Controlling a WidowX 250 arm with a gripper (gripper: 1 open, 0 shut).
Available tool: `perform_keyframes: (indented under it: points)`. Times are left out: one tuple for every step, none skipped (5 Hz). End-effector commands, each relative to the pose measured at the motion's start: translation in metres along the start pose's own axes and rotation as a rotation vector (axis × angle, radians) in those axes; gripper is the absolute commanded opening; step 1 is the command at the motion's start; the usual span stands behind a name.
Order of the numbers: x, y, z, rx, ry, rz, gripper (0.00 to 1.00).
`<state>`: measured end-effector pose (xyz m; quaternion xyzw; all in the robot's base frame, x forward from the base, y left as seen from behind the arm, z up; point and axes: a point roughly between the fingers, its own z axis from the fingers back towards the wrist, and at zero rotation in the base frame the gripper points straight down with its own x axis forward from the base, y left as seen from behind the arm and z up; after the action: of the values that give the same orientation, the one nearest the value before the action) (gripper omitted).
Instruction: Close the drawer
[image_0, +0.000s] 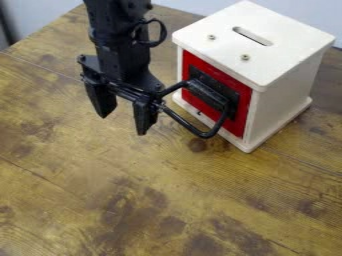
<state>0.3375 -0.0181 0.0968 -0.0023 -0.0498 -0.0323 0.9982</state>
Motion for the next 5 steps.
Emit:
perform_keyframes:
  points:
    - [0.008, -0.014, 0.003, -0.001, -0.034, -0.038, 1.0]
    - [0.01, -0.022, 0.002, -0.002, -0.041, -0.06, 1.0]
    - [0.015, -0.031, 0.003, -0.005, -0.048, -0.087, 1.0]
    - [0.02, -0.038, 0.006, -0.008, -0.062, -0.114, 1.0]
    - [0.023, -0.041, 0.014, -0.01, -0.058, -0.123, 1.0]
